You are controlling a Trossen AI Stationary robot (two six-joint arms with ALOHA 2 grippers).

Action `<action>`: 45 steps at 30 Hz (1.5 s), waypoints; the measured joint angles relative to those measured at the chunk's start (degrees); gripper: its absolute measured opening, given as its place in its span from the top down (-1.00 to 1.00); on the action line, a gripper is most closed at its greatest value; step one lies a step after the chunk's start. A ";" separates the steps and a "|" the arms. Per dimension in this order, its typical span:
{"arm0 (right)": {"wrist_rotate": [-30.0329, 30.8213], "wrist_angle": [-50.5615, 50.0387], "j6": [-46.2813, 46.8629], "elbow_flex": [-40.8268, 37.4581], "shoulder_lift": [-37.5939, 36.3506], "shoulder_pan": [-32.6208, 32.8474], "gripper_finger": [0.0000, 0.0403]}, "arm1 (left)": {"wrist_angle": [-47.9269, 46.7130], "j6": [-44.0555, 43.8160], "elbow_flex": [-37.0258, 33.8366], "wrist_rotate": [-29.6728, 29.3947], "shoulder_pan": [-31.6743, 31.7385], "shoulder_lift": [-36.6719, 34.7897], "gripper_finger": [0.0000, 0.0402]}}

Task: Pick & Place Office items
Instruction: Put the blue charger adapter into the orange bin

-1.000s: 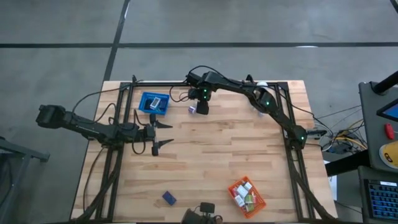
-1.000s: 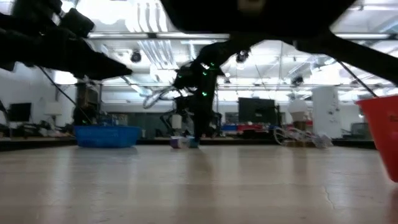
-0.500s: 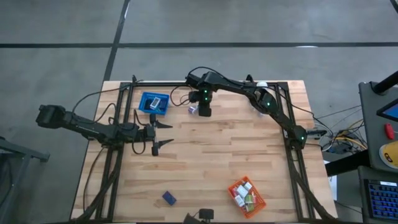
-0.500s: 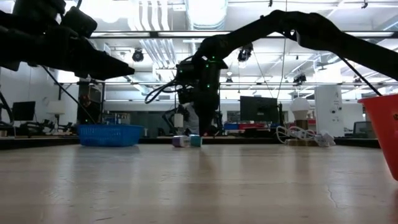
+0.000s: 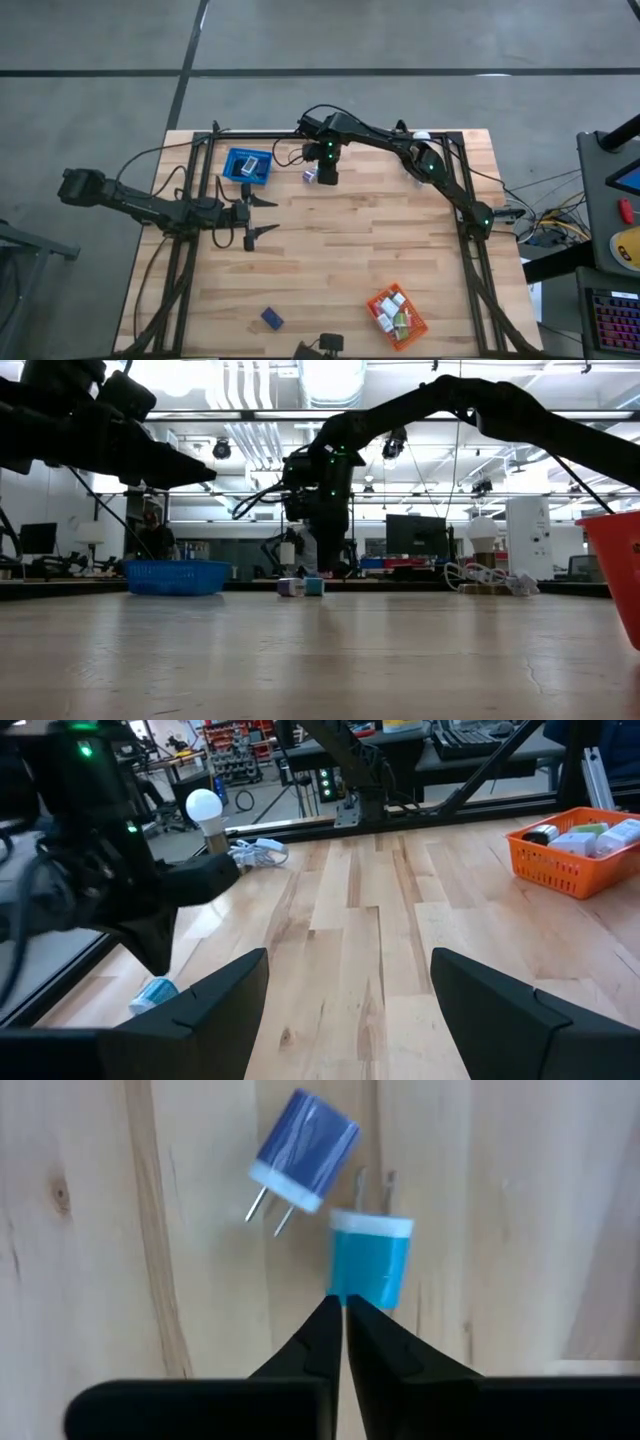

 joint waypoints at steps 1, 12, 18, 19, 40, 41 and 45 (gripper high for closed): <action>0.00 -0.05 0.56 0.45 0.00 0.00 0.89 | -0.15 0.00 0.00 -0.01 0.00 0.00 -0.40; -0.07 -0.31 2.16 1.39 -0.28 0.26 0.32 | -0.20 0.00 0.00 0.37 0.04 0.00 -0.40; -0.06 -0.14 3.23 1.39 -0.31 0.44 -0.09 | -0.21 0.00 0.00 0.61 0.04 0.00 -0.40; -0.07 -0.04 3.25 1.39 -0.31 0.44 -0.15 | -0.22 0.02 0.00 0.60 0.04 0.00 -0.40; -4.76 2.22 7.59 1.01 -0.22 -2.67 -0.35 | -0.18 0.42 0.63 0.57 -0.02 0.00 -0.40; -4.74 2.18 7.55 0.87 -0.17 -2.71 -0.35 | -0.15 0.44 0.74 0.59 -0.02 0.00 -0.40; -4.72 0.55 7.16 0.67 -0.13 -2.65 -0.33 | -0.20 0.40 1.32 1.27 -0.02 0.00 -0.40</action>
